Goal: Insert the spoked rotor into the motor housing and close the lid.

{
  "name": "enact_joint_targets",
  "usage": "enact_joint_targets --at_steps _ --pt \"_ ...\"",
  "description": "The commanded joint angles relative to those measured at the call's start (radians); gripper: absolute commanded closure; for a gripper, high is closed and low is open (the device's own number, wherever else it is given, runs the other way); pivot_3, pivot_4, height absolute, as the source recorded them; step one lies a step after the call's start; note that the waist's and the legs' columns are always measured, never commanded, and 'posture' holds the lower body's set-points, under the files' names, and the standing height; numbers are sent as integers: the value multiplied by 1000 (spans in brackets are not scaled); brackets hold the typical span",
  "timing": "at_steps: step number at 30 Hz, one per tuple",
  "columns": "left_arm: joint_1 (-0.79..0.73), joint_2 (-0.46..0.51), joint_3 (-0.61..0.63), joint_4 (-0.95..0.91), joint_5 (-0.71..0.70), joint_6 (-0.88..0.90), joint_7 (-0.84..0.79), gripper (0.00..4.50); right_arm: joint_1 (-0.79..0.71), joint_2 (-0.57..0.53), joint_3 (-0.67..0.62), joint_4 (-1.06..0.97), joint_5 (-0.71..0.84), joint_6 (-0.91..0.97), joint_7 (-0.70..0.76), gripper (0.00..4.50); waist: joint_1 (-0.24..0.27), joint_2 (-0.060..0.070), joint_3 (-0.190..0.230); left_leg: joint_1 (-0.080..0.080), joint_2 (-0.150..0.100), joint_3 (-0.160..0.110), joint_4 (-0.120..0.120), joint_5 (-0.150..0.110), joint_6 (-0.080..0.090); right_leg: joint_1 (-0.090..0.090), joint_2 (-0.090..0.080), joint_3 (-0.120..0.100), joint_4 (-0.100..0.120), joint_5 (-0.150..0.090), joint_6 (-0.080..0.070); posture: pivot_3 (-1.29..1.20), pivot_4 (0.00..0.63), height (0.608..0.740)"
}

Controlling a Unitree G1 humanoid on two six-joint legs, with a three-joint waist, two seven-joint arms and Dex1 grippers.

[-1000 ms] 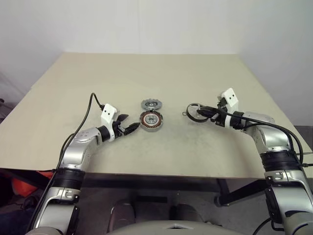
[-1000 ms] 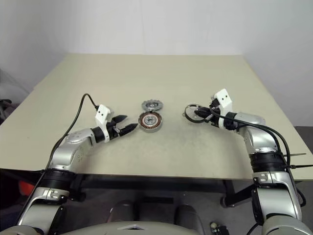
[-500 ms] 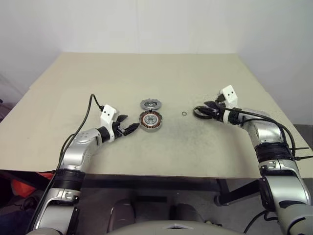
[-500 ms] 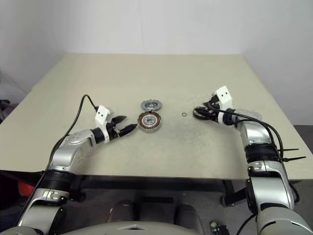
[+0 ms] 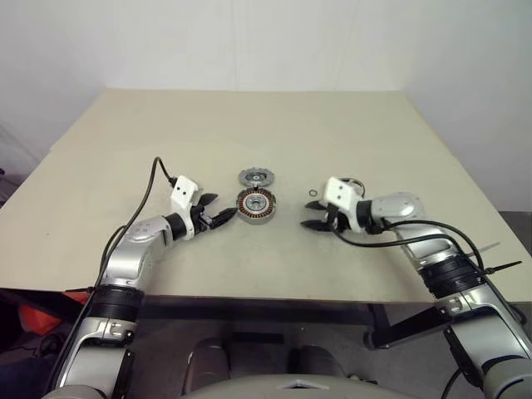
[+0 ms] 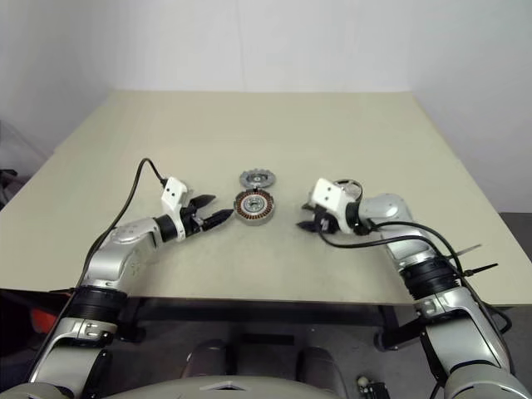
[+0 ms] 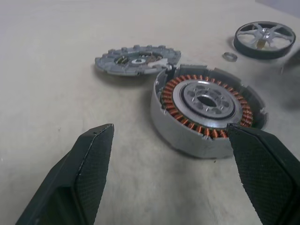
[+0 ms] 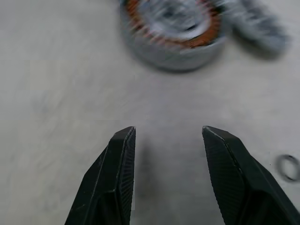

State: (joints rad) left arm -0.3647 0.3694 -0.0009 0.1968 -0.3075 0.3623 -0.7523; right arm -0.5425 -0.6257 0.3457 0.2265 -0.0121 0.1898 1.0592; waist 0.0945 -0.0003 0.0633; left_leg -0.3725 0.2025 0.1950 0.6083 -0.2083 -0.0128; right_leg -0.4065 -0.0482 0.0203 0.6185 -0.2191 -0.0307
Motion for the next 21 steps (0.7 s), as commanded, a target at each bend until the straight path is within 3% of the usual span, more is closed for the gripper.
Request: enact_joint_targets --at_steps 1,21 --pt "-27 8 6 -6 1 -6 -4 417 -107 17 32 54 -67 -106 13 2209 -3 0 0 0 0 0 0 0 0 0 0 0 0 0 0 0 0 740" --pt "17 14 19 -42 -6 4 22 417 -292 201 110 333 -206 -352 32 2209 -6 0 0 0 1 0 0 0 0 0 -1 -3 2 -1 -1 0 0 740"
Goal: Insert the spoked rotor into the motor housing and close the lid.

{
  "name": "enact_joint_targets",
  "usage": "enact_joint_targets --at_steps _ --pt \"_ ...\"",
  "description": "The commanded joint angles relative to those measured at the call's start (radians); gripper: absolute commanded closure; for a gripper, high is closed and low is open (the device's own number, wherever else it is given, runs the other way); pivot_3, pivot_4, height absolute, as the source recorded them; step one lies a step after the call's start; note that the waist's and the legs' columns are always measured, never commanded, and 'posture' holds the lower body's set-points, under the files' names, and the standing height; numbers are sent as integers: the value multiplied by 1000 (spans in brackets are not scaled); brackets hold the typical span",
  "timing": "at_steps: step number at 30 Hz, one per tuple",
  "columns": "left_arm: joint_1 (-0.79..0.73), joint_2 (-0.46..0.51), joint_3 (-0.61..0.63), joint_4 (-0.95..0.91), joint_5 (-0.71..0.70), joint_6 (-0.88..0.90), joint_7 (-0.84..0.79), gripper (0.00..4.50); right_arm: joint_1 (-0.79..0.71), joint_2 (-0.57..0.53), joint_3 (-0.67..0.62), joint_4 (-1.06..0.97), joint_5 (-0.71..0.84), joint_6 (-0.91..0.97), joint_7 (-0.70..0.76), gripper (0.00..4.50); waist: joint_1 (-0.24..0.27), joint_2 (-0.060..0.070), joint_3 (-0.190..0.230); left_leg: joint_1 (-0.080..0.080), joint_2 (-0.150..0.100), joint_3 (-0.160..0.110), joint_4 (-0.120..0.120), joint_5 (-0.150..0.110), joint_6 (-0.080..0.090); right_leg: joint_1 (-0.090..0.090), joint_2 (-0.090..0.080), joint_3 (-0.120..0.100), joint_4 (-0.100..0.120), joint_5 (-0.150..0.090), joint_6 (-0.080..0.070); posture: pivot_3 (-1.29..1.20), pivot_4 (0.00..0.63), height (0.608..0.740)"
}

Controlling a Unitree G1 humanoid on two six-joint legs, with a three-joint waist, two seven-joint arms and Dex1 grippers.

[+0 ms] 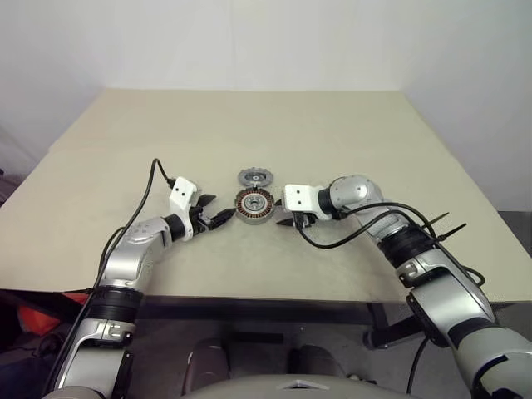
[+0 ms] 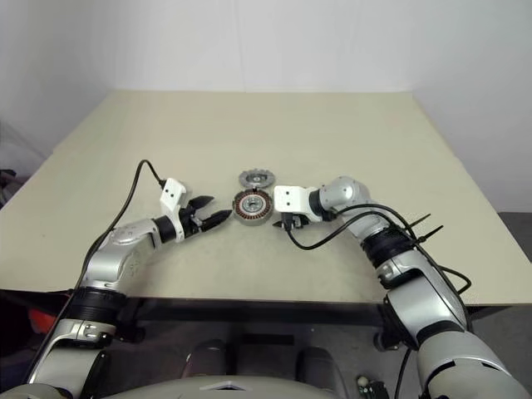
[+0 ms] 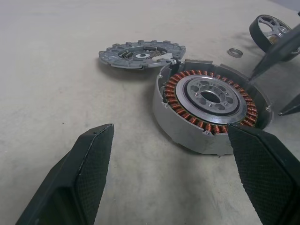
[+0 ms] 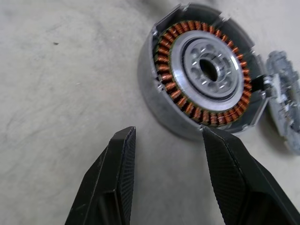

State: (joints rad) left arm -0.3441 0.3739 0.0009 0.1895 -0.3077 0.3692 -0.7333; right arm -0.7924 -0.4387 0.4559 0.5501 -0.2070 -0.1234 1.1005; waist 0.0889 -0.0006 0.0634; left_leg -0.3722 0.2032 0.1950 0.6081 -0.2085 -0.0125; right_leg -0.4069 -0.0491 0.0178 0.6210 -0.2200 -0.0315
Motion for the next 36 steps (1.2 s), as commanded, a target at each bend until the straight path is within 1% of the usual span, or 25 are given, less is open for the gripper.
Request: enact_joint_targets --at_steps 1,7,10,13,15,21,24,27,32,36 --pt "-3 9 17 -34 -6 -2 3 417 -48 21 2 21 -20 -49 -15 2209 -2 0 0 0 0 0 0 0 0 0 0 0 0 0 0 0 0 740" --pt "-2 10 18 -32 -2 -2 9 417 -67 66 13 87 -35 -76 0 2209 -8 0 0 0 0 0 0 0 0 0 0 0 0 0 0 0 0 740" --pt "-1 10 21 -36 -1 -4 18 417 -69 82 33 142 -52 -94 20 2838 -13 0 0 0 0 0 0 0 0 0 0 0 0 0 0 0 0 740" --pt "4 13 22 -40 -1 -5 25 417 -65 75 36 141 -57 -112 32 3858 -17 0 0 2 0 0 0 0 1 2 0 0 0 0 0 0 0 740" --pt "7 14 22 -40 -1 -6 28 417 -67 72 32 135 -57 -120 28 4429 -18 0 0 2 0 0 0 0 1 2 0 0 1 0 0 0 0 740" --pt "2 12 20 -26 3 -13 35 417 -86 64 18 130 -49 -123 38 4470 -18 0 0 2 0 0 0 0 0 2 0 0 1 0 0 0 0 740" --pt "-8 11 19 -15 5 -16 39 417 -96 63 14 140 -61 -131 11 4470 -18 0 0 2 0 0 0 0 1 2 0 0 1 0 0 0 0 740" --pt "-12 11 18 -11 6 -17 42 417 -97 46 1 105 -48 -120 30 4470 -18 0 0 2 0 0 0 0 1 2 0 0 1 0 -1 0 0 740" --pt "-9 11 20 -6 6 -20 45 417 -47 -44 -23 -85 29 -69 169 4470 -8 -2 1 0 -1 0 0 -1 1 1 -1 -1 0 0 0 0 0 740" --pt "-7 12 22 1 6 -23 45 417 29 -109 -33 -266 83 4 237 4470 -8 -2 1 -1 0 0 0 -2 3 0 -1 -1 -1 -1 0 0 0 740"
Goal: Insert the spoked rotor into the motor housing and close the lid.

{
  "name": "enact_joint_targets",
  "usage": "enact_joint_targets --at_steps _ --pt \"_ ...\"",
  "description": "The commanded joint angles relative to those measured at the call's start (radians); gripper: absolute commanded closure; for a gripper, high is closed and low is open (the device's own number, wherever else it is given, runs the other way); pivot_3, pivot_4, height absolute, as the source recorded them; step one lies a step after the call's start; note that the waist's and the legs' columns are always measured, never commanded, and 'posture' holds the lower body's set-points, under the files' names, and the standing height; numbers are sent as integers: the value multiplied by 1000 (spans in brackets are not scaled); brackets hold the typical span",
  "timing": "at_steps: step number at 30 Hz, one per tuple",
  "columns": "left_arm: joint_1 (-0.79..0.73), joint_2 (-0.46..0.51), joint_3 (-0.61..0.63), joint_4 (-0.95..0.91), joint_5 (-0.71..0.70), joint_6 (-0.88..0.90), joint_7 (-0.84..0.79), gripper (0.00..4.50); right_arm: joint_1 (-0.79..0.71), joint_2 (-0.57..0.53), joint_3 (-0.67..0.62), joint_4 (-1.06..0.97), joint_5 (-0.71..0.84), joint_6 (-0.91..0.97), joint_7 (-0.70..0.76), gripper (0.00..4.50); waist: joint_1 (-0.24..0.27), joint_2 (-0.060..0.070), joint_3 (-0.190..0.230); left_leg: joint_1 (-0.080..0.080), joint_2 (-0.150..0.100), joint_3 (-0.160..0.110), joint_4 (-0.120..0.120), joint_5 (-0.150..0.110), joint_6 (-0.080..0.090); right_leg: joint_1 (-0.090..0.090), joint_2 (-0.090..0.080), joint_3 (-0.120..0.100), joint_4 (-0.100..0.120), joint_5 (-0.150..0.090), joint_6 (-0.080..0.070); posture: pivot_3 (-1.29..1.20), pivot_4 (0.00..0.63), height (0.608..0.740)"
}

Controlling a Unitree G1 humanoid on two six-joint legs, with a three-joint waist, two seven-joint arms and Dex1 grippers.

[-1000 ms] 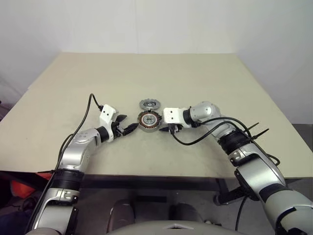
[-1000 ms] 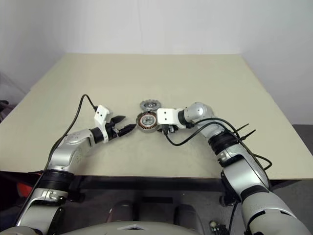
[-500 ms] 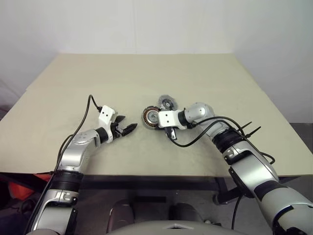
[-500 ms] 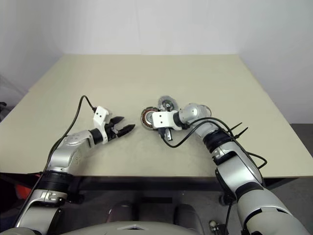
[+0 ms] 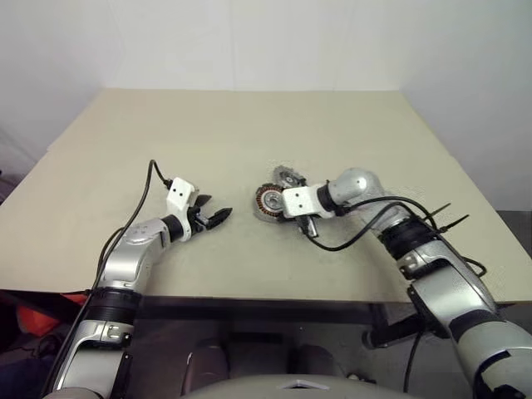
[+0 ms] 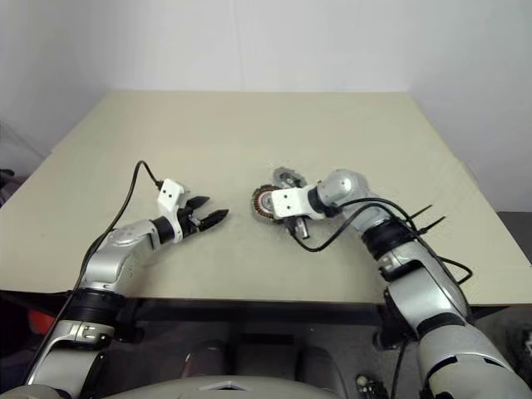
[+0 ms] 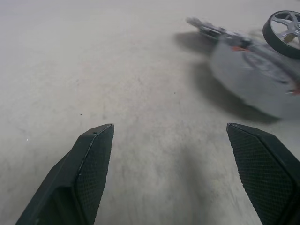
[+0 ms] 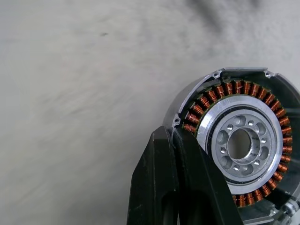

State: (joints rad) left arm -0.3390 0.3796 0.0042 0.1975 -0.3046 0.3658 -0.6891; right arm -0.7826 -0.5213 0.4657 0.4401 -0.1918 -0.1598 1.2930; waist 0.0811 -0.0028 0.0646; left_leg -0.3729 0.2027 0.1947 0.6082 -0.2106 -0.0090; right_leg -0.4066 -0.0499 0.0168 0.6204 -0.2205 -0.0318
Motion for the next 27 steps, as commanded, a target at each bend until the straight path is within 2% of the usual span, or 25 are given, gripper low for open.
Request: enact_joint_targets --at_steps 1,7,13,15,18,27 --pt "-12 5 18 -5 3 -21 1 417 39 -36 -42 -191 76 58 56 4470 -1 0 0 0 0 0 0 0 0 0 0 0 0 0 0 0 0 740" --pt "-23 -2 9 6 7 -25 -1 417 126 -39 -20 -324 63 147 45 4470 -3 0 0 0 1 0 0 0 0 0 0 0 1 -1 -1 0 0 740" --pt "-29 0 8 11 9 -26 -5 417 91 -4 -13 -224 28 161 0 4470 -5 0 0 1 1 0 0 1 -2 0 0 0 2 -1 -1 0 0 740" --pt "-29 0 9 10 9 -24 -6 417 87 -1 -25 -232 41 173 -4 4087 -5 0 0 2 1 0 0 1 -2 0 0 0 2 -1 -1 0 0 740" --pt "-26 3 12 5 6 -17 -8 417 85 -2 -51 -283 72 202 -14 3237 -5 0 0 2 1 0 0 1 -2 0 0 0 2 -1 -1 0 0 740" --pt "-25 4 14 11 7 -18 -8 417 97 -26 -137 -483 222 352 7 3237 -1 0 0 2 1 0 0 1 -2 1 0 0 2 -1 -1 0 0 740"
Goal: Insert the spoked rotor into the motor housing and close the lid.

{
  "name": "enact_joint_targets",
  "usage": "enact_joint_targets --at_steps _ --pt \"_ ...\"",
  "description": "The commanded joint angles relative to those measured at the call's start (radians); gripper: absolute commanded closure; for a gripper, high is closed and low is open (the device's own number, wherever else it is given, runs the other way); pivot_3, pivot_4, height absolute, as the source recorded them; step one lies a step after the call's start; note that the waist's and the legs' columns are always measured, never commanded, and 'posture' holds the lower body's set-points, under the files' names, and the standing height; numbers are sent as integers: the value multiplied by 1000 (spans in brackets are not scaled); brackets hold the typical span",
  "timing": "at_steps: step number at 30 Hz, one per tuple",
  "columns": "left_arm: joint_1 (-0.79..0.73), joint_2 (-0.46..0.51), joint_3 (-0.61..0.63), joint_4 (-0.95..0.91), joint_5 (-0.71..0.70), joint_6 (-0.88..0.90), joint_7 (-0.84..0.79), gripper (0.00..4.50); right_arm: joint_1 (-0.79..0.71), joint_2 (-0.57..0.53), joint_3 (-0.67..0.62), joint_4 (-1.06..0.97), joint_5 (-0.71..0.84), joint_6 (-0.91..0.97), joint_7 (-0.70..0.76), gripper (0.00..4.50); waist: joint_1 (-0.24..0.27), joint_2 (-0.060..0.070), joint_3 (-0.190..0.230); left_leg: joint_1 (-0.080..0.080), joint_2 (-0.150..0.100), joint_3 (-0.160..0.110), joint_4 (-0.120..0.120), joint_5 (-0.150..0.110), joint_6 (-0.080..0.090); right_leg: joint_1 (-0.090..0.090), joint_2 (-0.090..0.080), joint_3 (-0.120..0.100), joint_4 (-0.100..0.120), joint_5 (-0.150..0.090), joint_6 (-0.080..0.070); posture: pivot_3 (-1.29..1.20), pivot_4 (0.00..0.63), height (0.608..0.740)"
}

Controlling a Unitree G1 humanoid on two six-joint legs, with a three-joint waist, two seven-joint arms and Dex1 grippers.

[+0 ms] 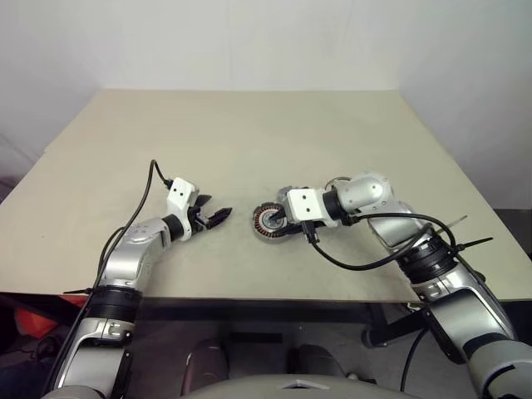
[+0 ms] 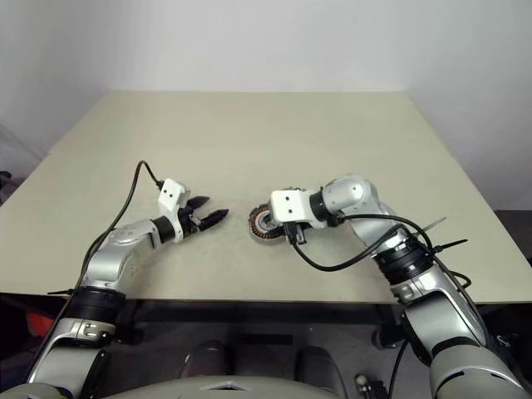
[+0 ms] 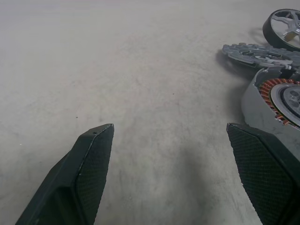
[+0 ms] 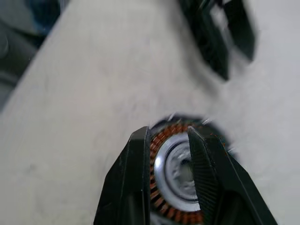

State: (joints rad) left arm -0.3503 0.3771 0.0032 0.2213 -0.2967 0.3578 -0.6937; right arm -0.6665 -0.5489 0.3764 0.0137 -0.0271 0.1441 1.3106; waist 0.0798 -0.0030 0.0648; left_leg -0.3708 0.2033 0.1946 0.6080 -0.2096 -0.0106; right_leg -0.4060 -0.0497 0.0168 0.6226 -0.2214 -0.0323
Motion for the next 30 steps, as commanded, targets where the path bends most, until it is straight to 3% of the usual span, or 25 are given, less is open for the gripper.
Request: enact_joint_targets --at_steps 1,9,17,23,30 --pt "-16 5 14 -10 0 -11 -3 417 -19 3 -53 -53 62 58 -21 3237 0 0 0 0 0 0 0 0 0 0 0 0 0 0 0 0 0 740" --pt "-25 -3 5 -3 5 -15 -8 417 -90 56 -95 301 -54 12 -323 3237 -3 0 0 1 -1 0 0 2 -3 1 0 0 0 0 0 0 0 740" --pt "-30 -7 -3 -3 12 -16 -11 417 -213 92 -126 652 -82 -85 -467 3237 -7 0 0 -2 -1 0 0 2 -4 -1 0 0 -1 0 0 0 0 740" --pt "-15 -7 -1 -17 12 -17 -7 417 -265 85 -113 827 -124 -182 -509 3237 -8 0 0 -2 -1 0 0 2 -4 -1 0 0 -1 0 0 0 0 740" --pt "-7 -3 5 -26 9 -13 -2 417 -271 73 -124 873 -135 -228 -495 3237 -8 0 0 -2 -1 0 0 2 -3 -1 0 -1 0 0 0 0 0 740"
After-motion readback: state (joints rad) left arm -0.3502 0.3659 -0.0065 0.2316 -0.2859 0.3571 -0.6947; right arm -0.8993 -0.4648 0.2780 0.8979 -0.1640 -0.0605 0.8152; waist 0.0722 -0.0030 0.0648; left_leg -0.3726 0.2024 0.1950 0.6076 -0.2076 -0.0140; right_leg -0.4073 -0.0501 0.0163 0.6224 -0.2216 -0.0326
